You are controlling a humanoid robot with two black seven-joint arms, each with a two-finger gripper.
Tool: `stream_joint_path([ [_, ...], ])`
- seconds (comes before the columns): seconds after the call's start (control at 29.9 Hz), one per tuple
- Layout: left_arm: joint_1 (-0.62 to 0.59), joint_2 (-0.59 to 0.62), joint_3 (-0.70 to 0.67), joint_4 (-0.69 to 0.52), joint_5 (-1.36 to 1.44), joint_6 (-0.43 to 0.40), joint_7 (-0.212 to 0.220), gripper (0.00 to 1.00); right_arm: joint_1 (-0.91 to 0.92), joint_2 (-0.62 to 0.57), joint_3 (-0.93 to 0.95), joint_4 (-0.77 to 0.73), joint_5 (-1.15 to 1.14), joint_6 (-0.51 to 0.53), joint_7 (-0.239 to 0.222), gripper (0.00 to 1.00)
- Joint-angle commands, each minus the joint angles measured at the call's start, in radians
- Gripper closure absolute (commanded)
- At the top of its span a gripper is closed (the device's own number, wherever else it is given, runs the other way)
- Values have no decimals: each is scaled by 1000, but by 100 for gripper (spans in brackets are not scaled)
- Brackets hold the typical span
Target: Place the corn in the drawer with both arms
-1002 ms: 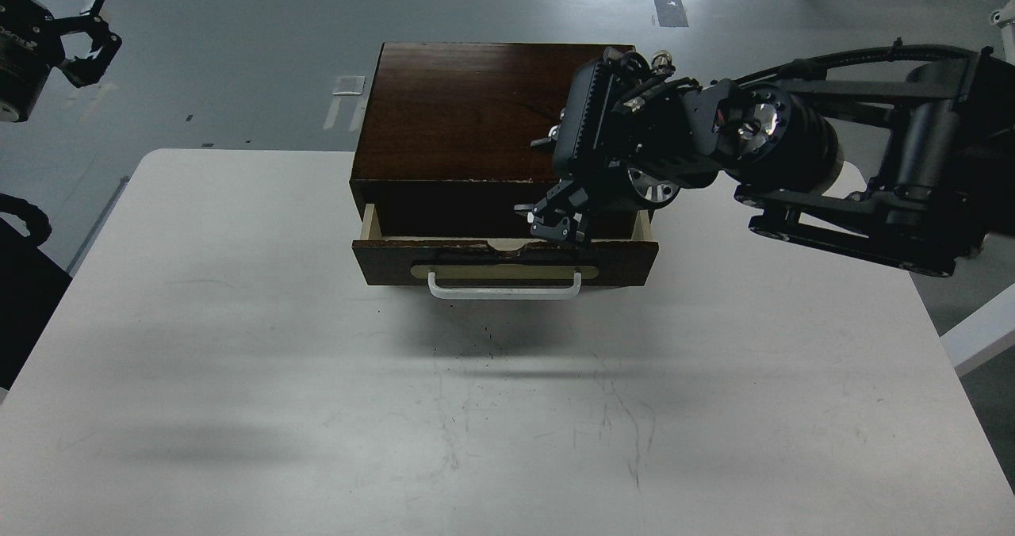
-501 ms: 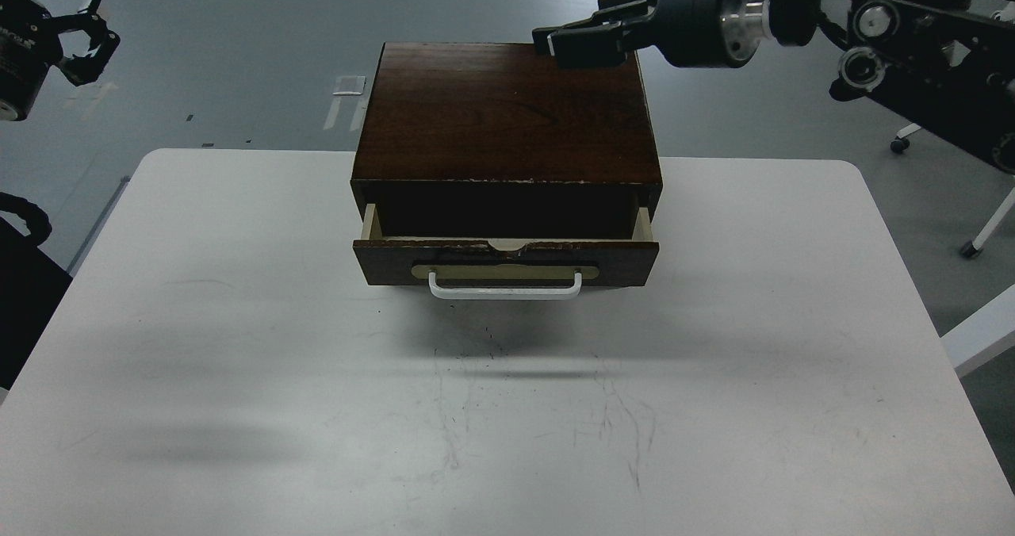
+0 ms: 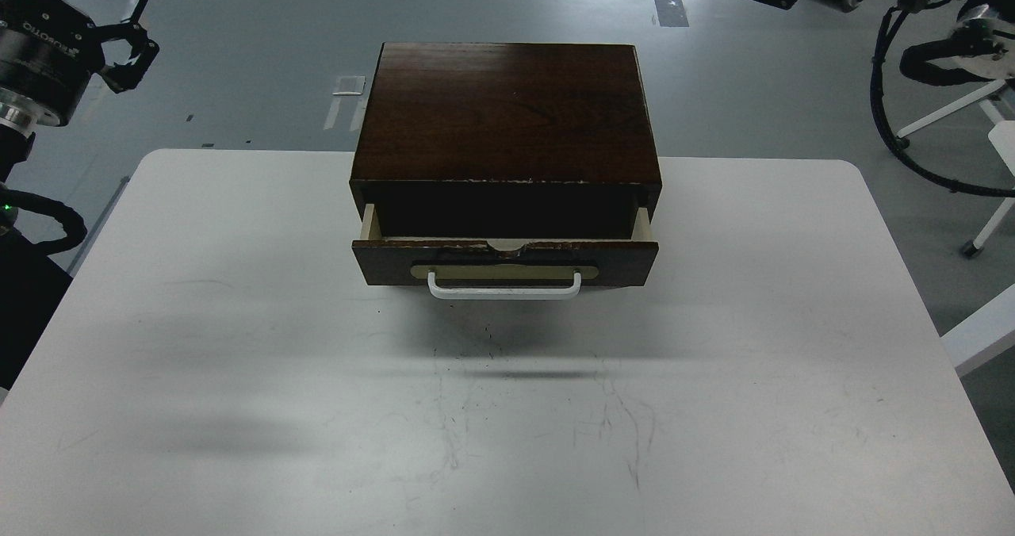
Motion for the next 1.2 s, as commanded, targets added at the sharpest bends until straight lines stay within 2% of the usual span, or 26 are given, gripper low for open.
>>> stream_joint_path([
  [0.0, -1, -13, 4, 8, 2, 0, 4, 2, -87, -8, 110, -36, 212, 0, 0, 0],
  [0.13, -1, -34, 2, 23, 1, 0, 2, 2, -142, -8, 179, -75, 324, -1, -1, 0],
  [0.33, -10, -112, -7, 128, 1, 0, 2, 2, -264, -8, 280, -136, 578, 0, -7, 0],
  [0.5, -10, -157, -5, 163, -1, 0, 5, 2, -334, 4, 343, -257, 766, 16, -10, 0],
  [0.7, -10, -194, -10, 198, -11, 0, 17, 2, -389, 56, 362, -330, 841, 34, -10, 0],
  [0.84, -10, -255, -88, 246, -13, 0, 59, 2, -463, 88, 391, -328, 847, 113, -10, 0],
  [0.94, -9, -267, -128, 246, -13, 0, 85, 2, -497, 104, 390, -328, 843, 113, -7, 0],
  [1.17, -2, -270, -125, 246, -11, 0, 88, 2, -534, 115, 391, -339, 841, 113, 4, 0],
])
